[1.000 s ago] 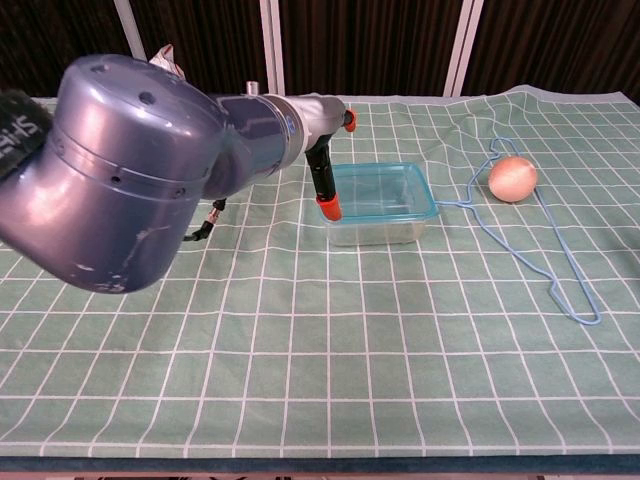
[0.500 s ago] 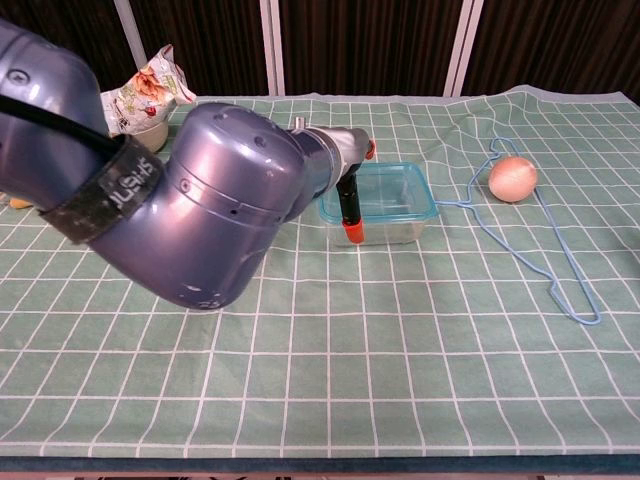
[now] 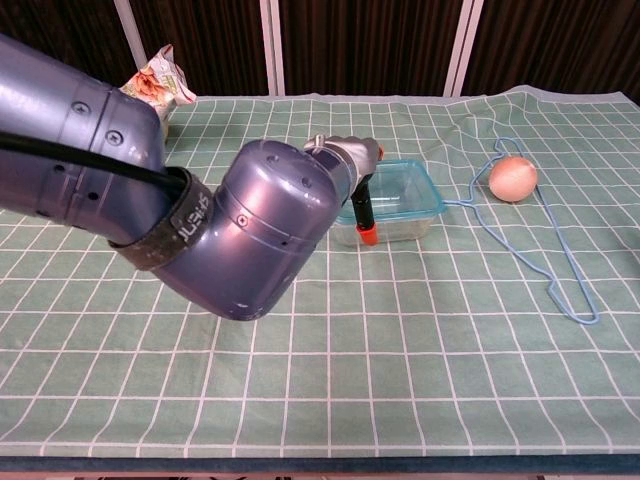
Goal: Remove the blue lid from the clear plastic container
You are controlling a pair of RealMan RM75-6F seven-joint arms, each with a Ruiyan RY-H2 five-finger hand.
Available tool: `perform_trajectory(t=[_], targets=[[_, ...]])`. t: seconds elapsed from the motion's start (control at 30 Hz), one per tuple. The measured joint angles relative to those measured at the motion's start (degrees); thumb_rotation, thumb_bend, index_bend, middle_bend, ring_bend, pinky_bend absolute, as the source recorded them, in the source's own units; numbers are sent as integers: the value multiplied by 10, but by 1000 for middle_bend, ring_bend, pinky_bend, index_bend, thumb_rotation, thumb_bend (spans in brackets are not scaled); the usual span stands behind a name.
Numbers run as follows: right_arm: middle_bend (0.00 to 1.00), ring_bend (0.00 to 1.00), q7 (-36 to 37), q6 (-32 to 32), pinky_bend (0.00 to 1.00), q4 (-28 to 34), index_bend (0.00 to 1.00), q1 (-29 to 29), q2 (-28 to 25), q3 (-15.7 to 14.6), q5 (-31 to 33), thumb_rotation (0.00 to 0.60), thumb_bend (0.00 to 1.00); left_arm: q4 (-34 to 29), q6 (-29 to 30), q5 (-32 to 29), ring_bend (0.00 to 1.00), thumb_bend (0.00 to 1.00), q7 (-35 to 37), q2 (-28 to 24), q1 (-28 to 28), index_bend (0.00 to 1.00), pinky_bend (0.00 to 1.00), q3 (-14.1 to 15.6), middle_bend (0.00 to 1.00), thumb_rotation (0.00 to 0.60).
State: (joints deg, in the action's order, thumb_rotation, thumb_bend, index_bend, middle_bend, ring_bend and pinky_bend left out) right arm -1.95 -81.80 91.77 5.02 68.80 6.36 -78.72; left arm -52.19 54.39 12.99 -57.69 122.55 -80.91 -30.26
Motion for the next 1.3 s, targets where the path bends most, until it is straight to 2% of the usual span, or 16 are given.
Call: perform_trajectory(t=[0.17, 0.3, 0.4, 0.53, 0.73, 0.83, 1.03, 1.3], targets=[[0, 0, 0, -1, 0, 1, 0, 0, -1, -2, -3, 600, 187, -13, -6, 53, 156, 196, 33, -9, 20, 118, 368, 23, 145, 600], [0, 0, -4, -1, 0, 2, 0, 0, -2, -5, -9, 600, 187, -61, -10, 67, 150, 192, 37, -38, 48, 118, 359, 47, 145, 600], [0, 0, -11, 0, 0, 3, 0, 0, -2, -8, -12, 600, 187, -117, -23, 81, 149, 190, 40, -77, 75, 118, 356, 74, 145, 600], [0, 0, -21, -2, 0, 7, 0, 1, -2, -9, -16, 600, 188, -203, -60, 122, 149, 191, 57, -155, 118, 118, 352, 120, 145, 600], [0, 0, -36, -9, 0, 16, 0, 1, 0, -11, -25, 600, 187, -268, -141, 211, 146, 190, 130, -247, 168, 118, 345, 159, 145, 600], [0, 0, -47, -10, 0, 20, 0, 3, 2, -12, -30, 600, 188, -280, -175, 255, 146, 190, 170, -276, 184, 118, 345, 169, 145, 600], [0, 0, -101, 15, 0, 41, 0, 19, 18, -15, -27, 600, 187, -282, -218, 326, 146, 190, 233, -299, 200, 118, 345, 180, 144, 600], [0, 0, -177, 79, 0, 68, 0, 66, 105, -21, -28, 600, 187, -276, -238, 385, 144, 191, 289, -306, 203, 118, 344, 186, 143, 600]])
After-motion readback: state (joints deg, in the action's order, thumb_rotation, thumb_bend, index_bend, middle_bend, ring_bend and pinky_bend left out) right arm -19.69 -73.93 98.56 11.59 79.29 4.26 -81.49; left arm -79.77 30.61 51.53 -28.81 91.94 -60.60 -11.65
